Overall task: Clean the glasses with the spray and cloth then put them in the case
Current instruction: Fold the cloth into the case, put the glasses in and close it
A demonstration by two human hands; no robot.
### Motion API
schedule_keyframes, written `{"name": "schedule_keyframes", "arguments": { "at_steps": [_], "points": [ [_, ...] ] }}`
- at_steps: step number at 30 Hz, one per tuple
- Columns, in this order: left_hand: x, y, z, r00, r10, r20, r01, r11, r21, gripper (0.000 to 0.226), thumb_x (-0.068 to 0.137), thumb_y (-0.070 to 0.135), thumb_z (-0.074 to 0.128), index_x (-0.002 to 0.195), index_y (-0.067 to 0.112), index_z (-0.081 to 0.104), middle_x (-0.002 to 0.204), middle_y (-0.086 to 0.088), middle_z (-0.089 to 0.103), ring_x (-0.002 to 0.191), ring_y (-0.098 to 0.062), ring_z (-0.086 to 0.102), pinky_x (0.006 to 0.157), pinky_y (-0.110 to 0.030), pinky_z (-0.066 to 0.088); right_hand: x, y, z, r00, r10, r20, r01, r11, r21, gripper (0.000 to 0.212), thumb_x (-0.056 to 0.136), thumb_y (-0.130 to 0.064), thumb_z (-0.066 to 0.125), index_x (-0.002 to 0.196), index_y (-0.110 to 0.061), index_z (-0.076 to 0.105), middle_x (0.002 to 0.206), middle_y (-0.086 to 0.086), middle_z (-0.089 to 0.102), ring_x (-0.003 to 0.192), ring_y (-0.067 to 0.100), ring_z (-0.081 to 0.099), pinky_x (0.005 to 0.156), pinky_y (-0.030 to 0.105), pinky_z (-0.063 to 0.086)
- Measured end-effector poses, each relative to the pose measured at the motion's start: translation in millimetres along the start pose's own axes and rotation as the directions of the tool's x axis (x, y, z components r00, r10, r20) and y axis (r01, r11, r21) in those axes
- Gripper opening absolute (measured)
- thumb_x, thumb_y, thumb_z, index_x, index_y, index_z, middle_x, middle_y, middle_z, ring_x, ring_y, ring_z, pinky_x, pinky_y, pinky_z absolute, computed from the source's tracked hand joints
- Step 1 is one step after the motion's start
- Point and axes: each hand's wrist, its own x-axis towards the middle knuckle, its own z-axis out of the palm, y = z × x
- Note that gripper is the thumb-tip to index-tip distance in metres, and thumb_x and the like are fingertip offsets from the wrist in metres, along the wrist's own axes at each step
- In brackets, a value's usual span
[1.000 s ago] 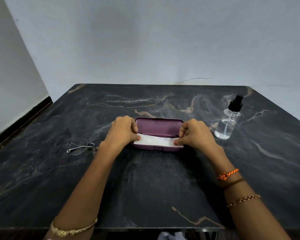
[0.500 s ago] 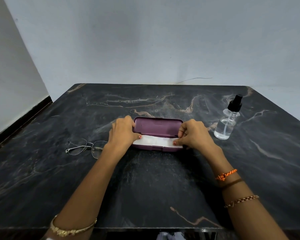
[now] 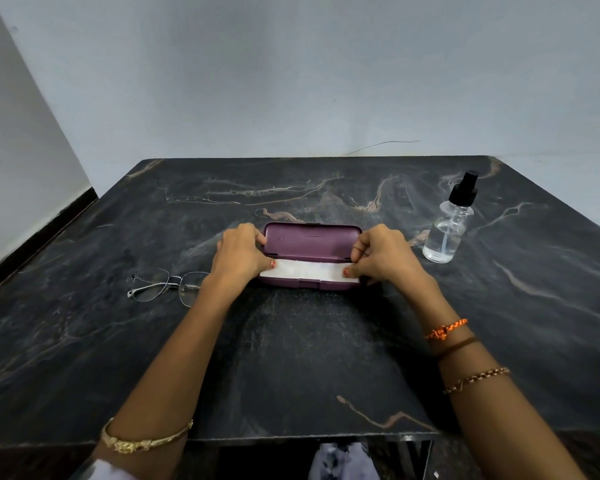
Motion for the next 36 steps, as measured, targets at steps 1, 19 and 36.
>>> {"name": "schedule_keyframes", "arguments": {
  "at_steps": [1, 19, 36],
  "points": [
    [0, 0, 0, 1.000, 0.007, -0.001, -0.007, 1.000, -0.003, 0.031, 0.066, 0.014, 0.079, 0.082, 0.018, 0.053, 0.104, -0.016, 0.065, 0.105, -0.031, 0.056, 0.090, -0.047, 0.046, 0, 1, 0, 1.000, -0.005, -0.007, 0.005, 1.000, -0.003, 0.029, 0.065, -0.005, 0.080, 0.053, -0.015, 0.055, 0.054, 0.001, 0.059, 0.045, 0.011, 0.060, 0.039, 0.014, 0.050],
    [-6, 3, 3, 0.948, 0.172, -0.269, -0.144, 0.982, 0.123, 0.016, 0.086, 0.025, 0.058, 0.085, 0.009, 0.057, 0.089, -0.014, 0.064, 0.090, -0.032, 0.058, 0.064, -0.036, 0.036, -3, 1, 9, 0.860, -0.209, -0.465, 0.159, 0.977, -0.145, 0.026, 0.078, -0.041, 0.066, 0.074, -0.016, 0.059, 0.066, -0.005, 0.058, 0.067, 0.016, 0.054, 0.052, 0.026, 0.033],
    [-27, -66, -69, 0.628, 0.572, -0.527, -0.510, 0.815, 0.276, 0.014, 0.086, 0.004, 0.056, 0.098, 0.005, 0.062, 0.105, -0.014, 0.063, 0.096, -0.029, 0.051, 0.077, -0.024, 0.038, -38, -49, 76, 0.386, -0.840, -0.381, 0.624, 0.542, -0.563, 0.026, 0.075, -0.019, 0.057, 0.096, -0.009, 0.068, 0.112, 0.016, 0.065, 0.110, 0.026, 0.044, 0.091, 0.037, 0.036]
  ]
}}
